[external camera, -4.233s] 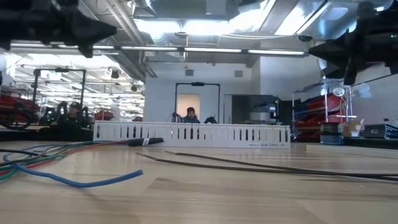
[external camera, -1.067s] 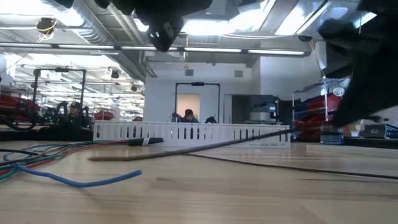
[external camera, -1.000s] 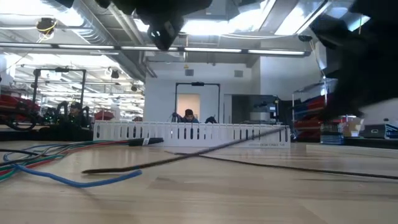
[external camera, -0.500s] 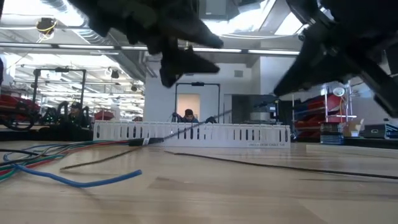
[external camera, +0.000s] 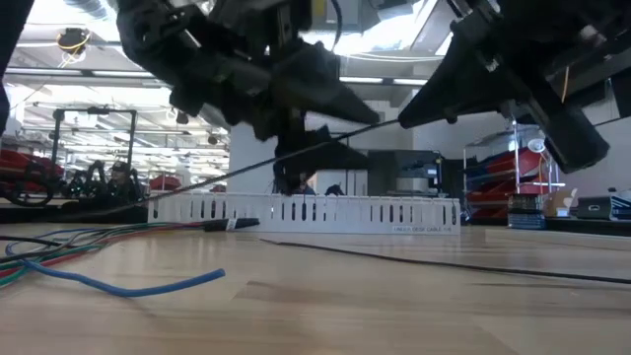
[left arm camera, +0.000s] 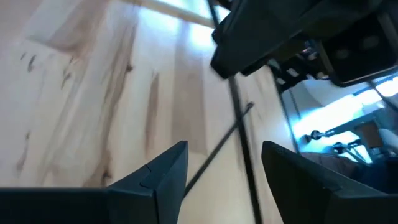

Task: Ziptie cables
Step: Prepare the black ziptie

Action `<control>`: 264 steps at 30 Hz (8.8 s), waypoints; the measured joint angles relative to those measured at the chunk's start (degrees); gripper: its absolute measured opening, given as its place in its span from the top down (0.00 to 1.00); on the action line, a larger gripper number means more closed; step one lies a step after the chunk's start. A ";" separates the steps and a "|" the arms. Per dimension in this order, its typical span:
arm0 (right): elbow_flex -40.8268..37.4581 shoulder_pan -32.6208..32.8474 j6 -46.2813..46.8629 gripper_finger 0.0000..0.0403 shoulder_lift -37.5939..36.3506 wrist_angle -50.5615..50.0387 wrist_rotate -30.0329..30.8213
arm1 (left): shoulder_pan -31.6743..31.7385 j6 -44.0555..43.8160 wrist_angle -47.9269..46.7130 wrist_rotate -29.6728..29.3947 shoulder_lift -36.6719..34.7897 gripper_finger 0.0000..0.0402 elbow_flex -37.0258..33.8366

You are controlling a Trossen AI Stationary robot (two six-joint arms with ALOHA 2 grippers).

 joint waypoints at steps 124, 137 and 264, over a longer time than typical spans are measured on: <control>-27.63 -1.85 84.34 1.00 1.36 86.90 -30.09 | -6.26 49.95 7.95 -43.38 -2.26 1.00 0.11; -28.76 -1.61 83.94 1.00 1.27 67.54 -30.32 | -6.82 16.26 -2.10 -41.15 -1.65 1.00 -0.04; -16.70 2.48 25.45 1.00 0.15 54.24 -14.97 | -4.55 -31.24 -1.86 -28.03 15.76 0.51 8.57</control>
